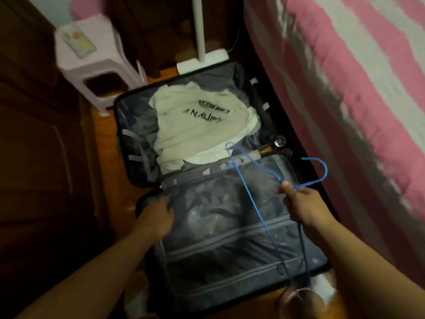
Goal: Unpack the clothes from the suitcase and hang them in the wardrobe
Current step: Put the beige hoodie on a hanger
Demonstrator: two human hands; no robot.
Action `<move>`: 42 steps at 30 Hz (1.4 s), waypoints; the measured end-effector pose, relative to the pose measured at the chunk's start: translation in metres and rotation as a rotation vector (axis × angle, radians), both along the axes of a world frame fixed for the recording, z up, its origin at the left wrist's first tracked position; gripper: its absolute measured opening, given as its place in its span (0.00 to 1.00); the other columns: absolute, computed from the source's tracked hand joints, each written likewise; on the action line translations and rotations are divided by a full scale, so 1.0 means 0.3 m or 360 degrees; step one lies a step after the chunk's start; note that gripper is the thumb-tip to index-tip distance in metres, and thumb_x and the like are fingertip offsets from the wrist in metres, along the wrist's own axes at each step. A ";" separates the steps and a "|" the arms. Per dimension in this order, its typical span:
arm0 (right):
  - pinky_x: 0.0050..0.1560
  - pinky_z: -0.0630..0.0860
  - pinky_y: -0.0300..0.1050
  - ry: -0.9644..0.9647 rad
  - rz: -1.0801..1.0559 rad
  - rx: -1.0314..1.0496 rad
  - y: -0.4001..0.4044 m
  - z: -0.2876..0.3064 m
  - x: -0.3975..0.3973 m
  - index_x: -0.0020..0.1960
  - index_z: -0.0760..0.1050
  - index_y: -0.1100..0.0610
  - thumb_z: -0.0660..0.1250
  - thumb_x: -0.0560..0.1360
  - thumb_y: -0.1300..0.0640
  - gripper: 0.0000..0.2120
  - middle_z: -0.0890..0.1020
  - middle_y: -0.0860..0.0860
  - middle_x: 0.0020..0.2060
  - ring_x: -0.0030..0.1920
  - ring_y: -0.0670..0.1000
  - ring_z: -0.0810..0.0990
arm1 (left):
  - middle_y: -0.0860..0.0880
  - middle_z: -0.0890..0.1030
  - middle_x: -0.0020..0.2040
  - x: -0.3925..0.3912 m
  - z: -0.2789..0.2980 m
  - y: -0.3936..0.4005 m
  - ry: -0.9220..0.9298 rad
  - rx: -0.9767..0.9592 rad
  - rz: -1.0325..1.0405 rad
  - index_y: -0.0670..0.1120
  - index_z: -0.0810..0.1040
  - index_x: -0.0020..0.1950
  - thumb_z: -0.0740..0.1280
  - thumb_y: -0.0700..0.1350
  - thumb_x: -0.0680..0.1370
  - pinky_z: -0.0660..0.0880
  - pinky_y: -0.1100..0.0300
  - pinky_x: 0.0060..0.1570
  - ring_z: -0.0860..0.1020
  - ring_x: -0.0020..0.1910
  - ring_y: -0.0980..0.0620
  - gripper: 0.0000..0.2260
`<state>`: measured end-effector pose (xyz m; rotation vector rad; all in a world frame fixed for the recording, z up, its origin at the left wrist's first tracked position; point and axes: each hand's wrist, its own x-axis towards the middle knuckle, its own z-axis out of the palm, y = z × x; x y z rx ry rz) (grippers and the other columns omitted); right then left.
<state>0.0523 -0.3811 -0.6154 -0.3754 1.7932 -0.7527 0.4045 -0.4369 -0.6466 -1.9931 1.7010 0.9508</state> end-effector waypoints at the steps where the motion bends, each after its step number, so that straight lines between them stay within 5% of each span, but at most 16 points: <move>1: 0.21 0.55 0.36 -0.0026 -0.0079 -0.0032 -0.004 -0.094 0.055 0.45 0.81 0.60 0.62 0.83 0.50 0.17 0.63 0.49 0.23 0.21 0.44 0.58 | 0.40 0.78 0.61 0.034 -0.116 -0.063 -0.0023 -0.0046 -0.0051 0.42 0.76 0.62 0.61 0.45 0.83 0.73 0.53 0.55 0.78 0.59 0.40 0.12; 7: 0.20 0.52 0.35 -0.0194 -0.0420 -0.0146 -0.009 -0.528 0.295 0.47 0.78 0.59 0.59 0.83 0.50 0.16 0.61 0.46 0.23 0.20 0.42 0.56 | 0.39 0.61 0.77 0.177 -0.671 -0.440 -0.0137 -0.0226 -0.0409 0.52 0.77 0.68 0.61 0.46 0.82 0.64 0.46 0.72 0.60 0.75 0.36 0.15; 11: 0.21 0.53 0.35 -0.0146 -0.0398 -0.0175 -0.008 -0.602 0.341 0.47 0.79 0.60 0.59 0.83 0.50 0.17 0.61 0.45 0.23 0.21 0.43 0.56 | 0.43 0.44 0.82 0.226 -0.844 -0.595 -0.0379 -0.0116 -0.0885 0.53 0.66 0.77 0.61 0.49 0.82 0.53 0.42 0.77 0.47 0.79 0.37 0.22; 13: 0.21 0.54 0.35 -0.0133 -0.0435 -0.0167 0.001 -0.589 0.340 0.47 0.80 0.60 0.60 0.83 0.50 0.16 0.61 0.45 0.23 0.21 0.42 0.57 | 0.46 0.47 0.82 0.234 -0.851 -0.606 -0.0443 -0.0087 -0.0979 0.47 0.60 0.79 0.59 0.47 0.82 0.54 0.42 0.77 0.49 0.79 0.40 0.24; 16: 0.20 0.54 0.35 -0.0132 -0.0496 -0.0129 0.018 -0.512 0.331 0.49 0.79 0.61 0.60 0.83 0.50 0.16 0.60 0.46 0.24 0.21 0.43 0.56 | 0.44 0.64 0.75 0.229 -0.775 -0.605 -0.0264 -0.0261 -0.0943 0.42 0.69 0.69 0.60 0.41 0.80 0.66 0.46 0.70 0.68 0.71 0.41 0.17; 18: 0.20 0.54 0.35 -0.0161 -0.0547 -0.0143 0.026 -0.443 0.313 0.50 0.78 0.62 0.59 0.83 0.51 0.16 0.60 0.46 0.24 0.21 0.43 0.55 | 0.41 0.74 0.66 0.192 -0.670 -0.590 0.0097 -0.0474 -0.0569 0.38 0.76 0.61 0.62 0.37 0.79 0.72 0.48 0.63 0.75 0.63 0.38 0.12; 21: 0.23 0.54 0.37 -0.0157 -0.0557 -0.0091 0.033 -0.303 0.295 0.52 0.79 0.62 0.59 0.84 0.51 0.16 0.61 0.48 0.25 0.23 0.44 0.56 | 0.45 0.82 0.57 0.078 -0.380 -0.508 0.0564 -0.0701 0.0522 0.42 0.84 0.58 0.67 0.44 0.81 0.75 0.51 0.61 0.79 0.56 0.43 0.11; 24: 0.29 0.55 0.44 -0.0176 -0.0637 -0.0009 0.045 -0.105 0.263 0.54 0.79 0.61 0.59 0.84 0.54 0.13 0.66 0.50 0.28 0.25 0.46 0.59 | 0.50 0.83 0.48 -0.048 -0.033 -0.403 0.1014 -0.0592 0.1250 0.48 0.85 0.51 0.71 0.46 0.79 0.79 0.54 0.54 0.80 0.48 0.50 0.04; 28: 0.23 0.56 0.39 -0.0259 -0.0686 0.0152 0.015 0.216 0.135 0.51 0.79 0.62 0.63 0.80 0.59 0.08 0.70 0.52 0.29 0.21 0.45 0.60 | 0.46 0.82 0.49 -0.224 0.451 -0.274 0.1333 -0.0384 0.1172 0.50 0.81 0.50 0.70 0.34 0.78 0.77 0.57 0.50 0.79 0.48 0.50 0.10; 31: 0.20 0.54 0.35 -0.0219 -0.0527 0.0226 -0.014 0.484 0.027 0.43 0.79 0.62 0.63 0.77 0.60 0.08 0.70 0.51 0.25 0.18 0.45 0.58 | 0.49 0.81 0.46 -0.357 0.793 -0.148 0.1208 -0.0411 0.1098 0.48 0.79 0.47 0.71 0.34 0.77 0.76 0.61 0.44 0.79 0.45 0.52 0.09; 35: 0.23 0.62 0.37 -0.0320 -0.0111 0.0216 -0.048 0.875 -0.016 0.41 0.78 0.58 0.62 0.78 0.56 0.11 0.81 0.55 0.36 0.19 0.45 0.66 | 0.50 0.82 0.43 -0.458 1.188 0.070 0.1031 -0.0458 0.1032 0.46 0.78 0.43 0.72 0.33 0.75 0.76 0.62 0.47 0.79 0.44 0.56 0.08; 38: 0.31 0.76 0.43 -0.0575 0.0081 0.0261 -0.046 1.087 0.044 0.44 0.76 0.56 0.65 0.79 0.53 0.08 0.78 0.54 0.35 0.29 0.48 0.74 | 0.48 0.80 0.39 -0.527 1.398 0.255 0.1070 -0.0405 0.0852 0.46 0.77 0.40 0.73 0.32 0.74 0.75 0.64 0.41 0.78 0.38 0.57 0.11; 40: 0.31 0.76 0.44 -0.0688 0.0287 0.0335 -0.025 1.131 0.105 0.46 0.77 0.55 0.68 0.76 0.42 0.15 0.76 0.53 0.33 0.25 0.49 0.73 | 0.45 0.80 0.37 -0.579 1.469 0.367 0.1085 -0.0326 0.0668 0.50 0.75 0.38 0.73 0.33 0.74 0.74 0.58 0.40 0.79 0.38 0.50 0.14; 42: 0.35 0.82 0.52 -0.0624 0.0442 0.0431 0.025 1.096 0.150 0.53 0.79 0.59 0.76 0.67 0.40 0.25 0.82 0.57 0.38 0.31 0.55 0.81 | 0.46 0.80 0.34 -0.622 1.496 0.471 0.1174 -0.0226 0.0571 0.52 0.75 0.36 0.73 0.32 0.73 0.71 0.57 0.38 0.77 0.34 0.49 0.16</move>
